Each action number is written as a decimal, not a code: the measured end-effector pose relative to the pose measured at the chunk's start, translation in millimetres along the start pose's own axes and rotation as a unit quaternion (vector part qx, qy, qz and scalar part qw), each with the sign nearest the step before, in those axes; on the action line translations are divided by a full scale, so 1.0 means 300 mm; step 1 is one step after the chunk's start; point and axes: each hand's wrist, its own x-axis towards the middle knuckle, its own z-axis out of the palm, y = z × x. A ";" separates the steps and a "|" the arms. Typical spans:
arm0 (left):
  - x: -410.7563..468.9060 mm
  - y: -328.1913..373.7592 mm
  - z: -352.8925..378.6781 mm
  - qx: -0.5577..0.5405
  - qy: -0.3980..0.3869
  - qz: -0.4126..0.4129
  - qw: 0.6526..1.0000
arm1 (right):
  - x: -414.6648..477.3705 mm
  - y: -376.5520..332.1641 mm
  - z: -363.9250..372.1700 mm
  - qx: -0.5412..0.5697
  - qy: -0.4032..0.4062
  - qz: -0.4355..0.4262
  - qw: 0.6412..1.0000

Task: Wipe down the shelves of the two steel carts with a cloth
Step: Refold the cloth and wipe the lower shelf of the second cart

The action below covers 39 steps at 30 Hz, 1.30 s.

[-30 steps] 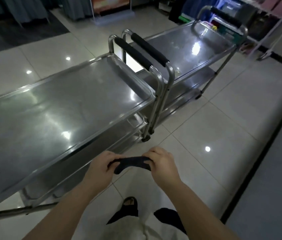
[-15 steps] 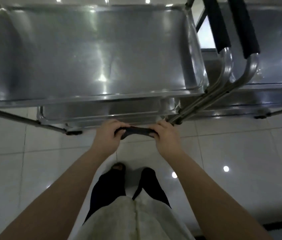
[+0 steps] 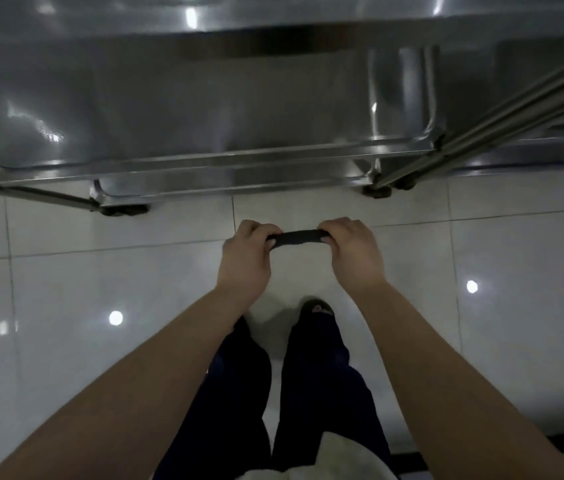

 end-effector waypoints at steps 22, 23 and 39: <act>0.897 -0.528 0.748 0.069 0.098 0.032 0.992 | 0.676 0.712 0.796 -0.169 -0.056 0.078 0.981; 0.889 -0.543 0.750 0.088 0.124 0.036 0.988 | 0.668 0.721 0.827 -0.160 -0.064 0.095 0.980; 0.910 -0.775 0.732 0.237 0.162 0.071 0.955 | 0.853 0.674 0.905 -0.149 0.027 0.090 0.984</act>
